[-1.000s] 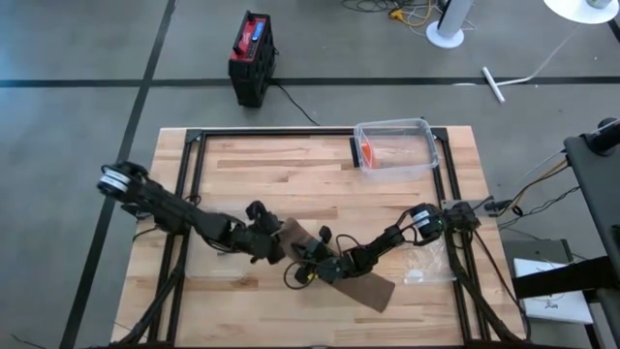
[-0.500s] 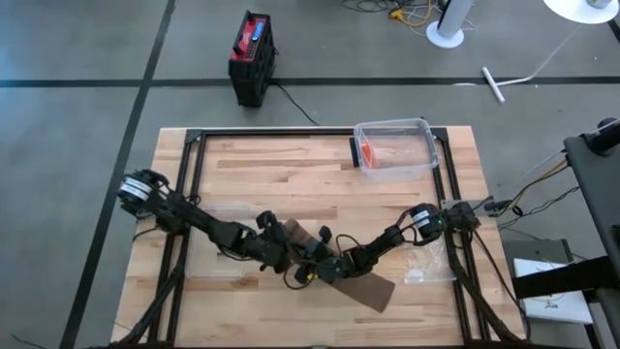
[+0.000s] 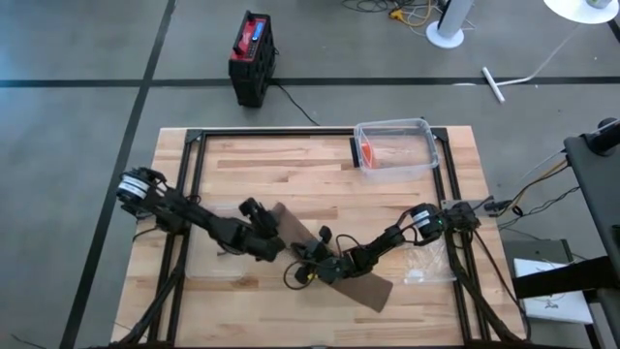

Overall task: Roll bandage
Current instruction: Roll the brown bandage

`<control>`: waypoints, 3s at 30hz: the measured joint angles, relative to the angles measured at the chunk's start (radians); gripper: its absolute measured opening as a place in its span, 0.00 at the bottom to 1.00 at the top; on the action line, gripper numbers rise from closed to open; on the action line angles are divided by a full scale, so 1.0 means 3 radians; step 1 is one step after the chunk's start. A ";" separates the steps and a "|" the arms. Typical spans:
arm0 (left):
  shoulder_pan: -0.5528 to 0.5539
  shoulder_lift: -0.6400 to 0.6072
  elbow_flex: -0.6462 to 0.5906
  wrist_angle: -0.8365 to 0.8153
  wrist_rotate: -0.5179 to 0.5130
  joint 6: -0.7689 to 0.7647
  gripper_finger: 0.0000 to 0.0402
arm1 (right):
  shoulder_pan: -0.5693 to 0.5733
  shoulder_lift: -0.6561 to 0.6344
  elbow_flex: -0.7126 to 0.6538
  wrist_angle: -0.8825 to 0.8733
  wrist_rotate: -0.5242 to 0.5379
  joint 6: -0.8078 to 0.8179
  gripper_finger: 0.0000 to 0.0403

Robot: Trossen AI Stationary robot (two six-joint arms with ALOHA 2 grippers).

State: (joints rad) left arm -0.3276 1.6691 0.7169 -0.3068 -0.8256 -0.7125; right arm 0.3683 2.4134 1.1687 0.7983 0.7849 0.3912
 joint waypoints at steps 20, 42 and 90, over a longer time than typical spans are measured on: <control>0.0203 -0.0244 -0.0184 -0.0550 -0.0043 0.0187 0.23 | 0.0000 0.0000 0.0001 -0.0012 0.0000 0.0004 0.00; 0.0622 -0.1288 -0.0760 0.0250 0.0440 0.0744 0.23 | 0.0000 0.0000 0.0001 -0.0013 0.0003 0.0004 0.00; 0.0527 -0.0364 -0.0318 0.0736 0.0222 0.0256 0.15 | -0.0005 -0.0544 -0.0013 -0.0842 -0.0348 0.0461 0.00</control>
State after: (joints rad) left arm -0.1696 1.5599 0.6214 -0.0861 -0.7589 -0.6357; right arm 0.3669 2.2501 1.1648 0.5458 0.6805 0.5295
